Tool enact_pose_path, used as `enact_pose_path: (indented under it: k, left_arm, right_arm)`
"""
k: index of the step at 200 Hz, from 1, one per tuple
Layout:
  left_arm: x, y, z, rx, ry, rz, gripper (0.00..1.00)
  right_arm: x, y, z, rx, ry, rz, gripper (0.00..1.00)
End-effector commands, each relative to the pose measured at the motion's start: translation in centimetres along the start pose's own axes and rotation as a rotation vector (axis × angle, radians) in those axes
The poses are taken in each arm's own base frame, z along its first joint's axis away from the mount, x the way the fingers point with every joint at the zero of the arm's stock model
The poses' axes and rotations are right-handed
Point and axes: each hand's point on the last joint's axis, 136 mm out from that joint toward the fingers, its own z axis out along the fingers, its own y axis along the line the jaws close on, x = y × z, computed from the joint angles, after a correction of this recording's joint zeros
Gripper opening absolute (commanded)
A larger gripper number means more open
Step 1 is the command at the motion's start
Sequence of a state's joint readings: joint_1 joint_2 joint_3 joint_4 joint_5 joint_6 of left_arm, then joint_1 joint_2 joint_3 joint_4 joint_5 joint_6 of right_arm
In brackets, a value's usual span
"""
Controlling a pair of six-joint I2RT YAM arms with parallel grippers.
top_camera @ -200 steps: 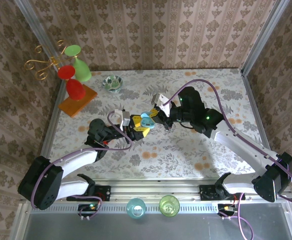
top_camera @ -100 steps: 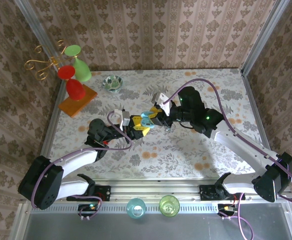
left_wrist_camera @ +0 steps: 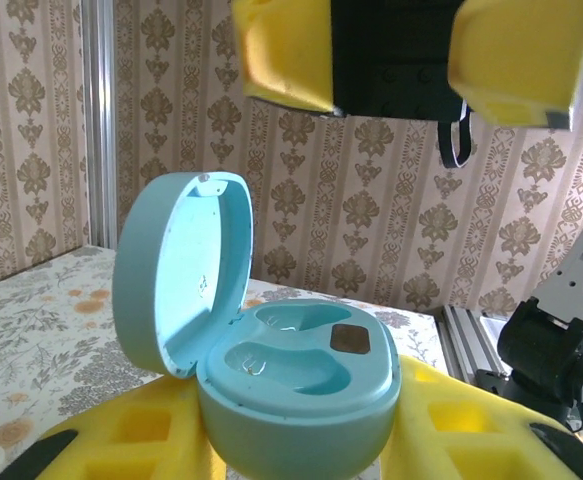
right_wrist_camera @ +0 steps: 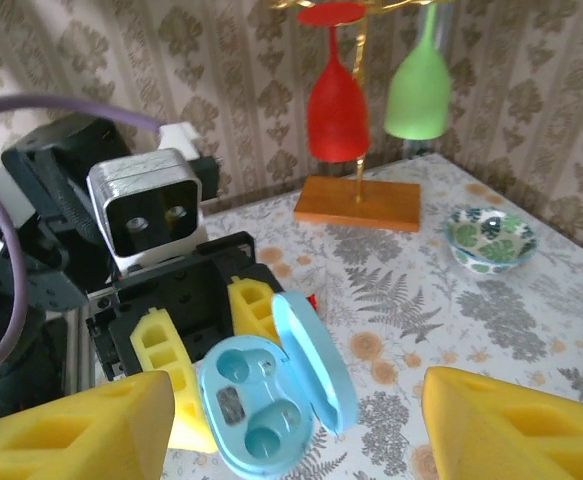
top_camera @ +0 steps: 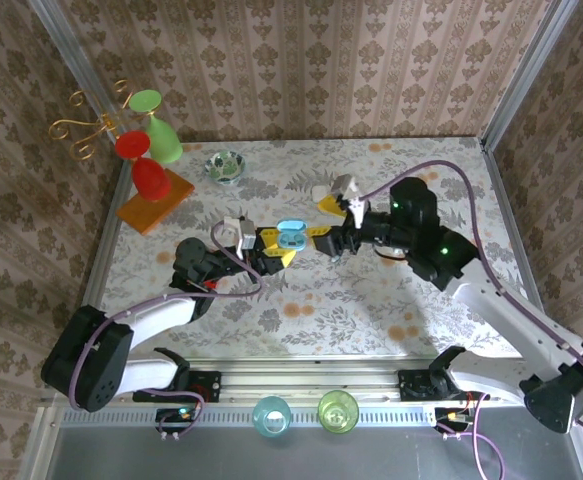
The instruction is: Insert wireless bluetooth earbuds into charging case
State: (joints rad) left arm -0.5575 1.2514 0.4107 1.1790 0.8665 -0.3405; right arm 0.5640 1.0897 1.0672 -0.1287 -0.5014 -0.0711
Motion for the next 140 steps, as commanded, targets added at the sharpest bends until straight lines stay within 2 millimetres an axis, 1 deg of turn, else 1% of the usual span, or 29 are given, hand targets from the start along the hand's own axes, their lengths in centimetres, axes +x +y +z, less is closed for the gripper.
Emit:
enact_pose_path:
  k: [1, 22, 31, 32, 37, 38, 40, 42, 46, 47, 48, 61, 64, 65, 68, 71, 73, 74, 82, 97, 124, 140]
  left_arm:
    - [-1.0, -0.1, -0.4, 0.0, -0.044, 0.046, 0.32]
    - [-1.0, -0.2, -0.4, 0.004, -0.043, 0.048, 0.32]
    - [-1.1, -0.2, -0.5, 0.005, -0.045, 0.051, 0.32]
    - [-1.1, -0.2, -0.5, 0.005, -0.045, 0.051, 0.32]
    - [-1.0, -0.3, -0.5, 0.007, -0.044, 0.051, 0.32]
    - [-1.0, -0.3, -0.5, 0.007, -0.044, 0.051, 0.32]
    - [-1.0, -0.3, -0.5, 0.007, -0.044, 0.051, 0.32]
    - [-1.1, -0.3, -0.5, 0.007, -0.044, 0.052, 0.32]
    - [-1.1, -0.4, -0.5, 0.009, -0.045, 0.053, 0.32]
    - [-1.1, -0.4, -0.5, 0.009, -0.045, 0.054, 0.32]
    - [-1.1, -0.4, -0.5, 0.01, -0.046, 0.054, 0.32]
    - [-1.2, -0.5, -0.5, 0.013, -0.046, 0.056, 0.32]
    - [-1.2, -0.5, -0.5, 0.014, -0.045, 0.056, 0.32]
    - [-1.2, -0.5, -0.5, 0.015, -0.046, 0.056, 0.32]
    - [-1.2, -0.6, -0.5, 0.016, -0.046, 0.057, 0.32]
    - [-1.2, -0.5, -0.5, 0.015, -0.046, 0.057, 0.32]
    - [-1.2, -0.6, -0.5, 0.016, -0.045, 0.056, 0.32]
    - [-1.2, -0.6, -0.5, 0.016, -0.045, 0.057, 0.32]
    - [-1.2, -0.6, -0.5, 0.017, -0.045, 0.059, 0.32]
    - [-1.2, -0.7, -0.5, 0.023, -0.043, 0.063, 0.32]
    - [-1.0, -0.7, -0.5, 0.028, -0.039, 0.064, 0.32]
    - [-1.1, -0.8, -0.5, 0.029, -0.04, 0.065, 0.32]
  right_arm:
    - [-0.8, -2.6, -2.3, 0.105, -0.094, 0.144, 0.69]
    - [1.2, -6.4, -4.3, 0.279, -0.111, 0.267, 0.71]
    - [2.5, -8.1, -5.0, 0.359, -0.102, 0.326, 0.72]
    - [2.9, -8.5, -5.2, 0.378, -0.097, 0.341, 0.72]
    - [3.6, -9.2, -5.5, 0.414, -0.084, 0.374, 0.72]
    - [4.0, -9.7, -5.7, 0.436, -0.078, 0.386, 0.71]
    - [4.2, -9.9, -5.7, 0.443, -0.073, 0.394, 0.71]
    - [5.0, -10.4, -5.9, 0.47, -0.059, 0.423, 0.71]
    - [5.5, -11.0, -6.2, 0.499, -0.047, 0.446, 0.71]
    - [6.0, -11.4, -6.3, 0.517, -0.038, 0.462, 0.7]
    - [6.0, -11.4, -6.3, 0.517, -0.038, 0.462, 0.7]
    - [9.2, -13.8, -7.5, 0.647, 0.044, 0.566, 0.69]
    - [9.7, -14.1, -7.7, 0.662, 0.055, 0.581, 0.69]
    - [10.2, -14.4, -7.8, 0.677, 0.068, 0.597, 0.69]
    - [10.7, -14.7, -7.9, 0.691, 0.081, 0.61, 0.68]
    - [11.6, -15.1, -8.2, 0.719, 0.106, 0.639, 0.68]
    - [11.7, -15.3, -8.2, 0.724, 0.109, 0.644, 0.68]
    - [12.2, -15.5, -8.4, 0.738, 0.123, 0.658, 0.68]
    - [13.8, -16.2, -8.8, 0.777, 0.168, 0.694, 0.68]
    - [16.6, -17.0, -8.6, 0.8, 0.264, 0.722, 0.67]
    - [20.3, -17.5, -7.6, 0.789, 0.42, 0.741, 0.67]
    - [22.0, -18.3, -7.3, 0.782, 0.473, 0.777, 0.67]
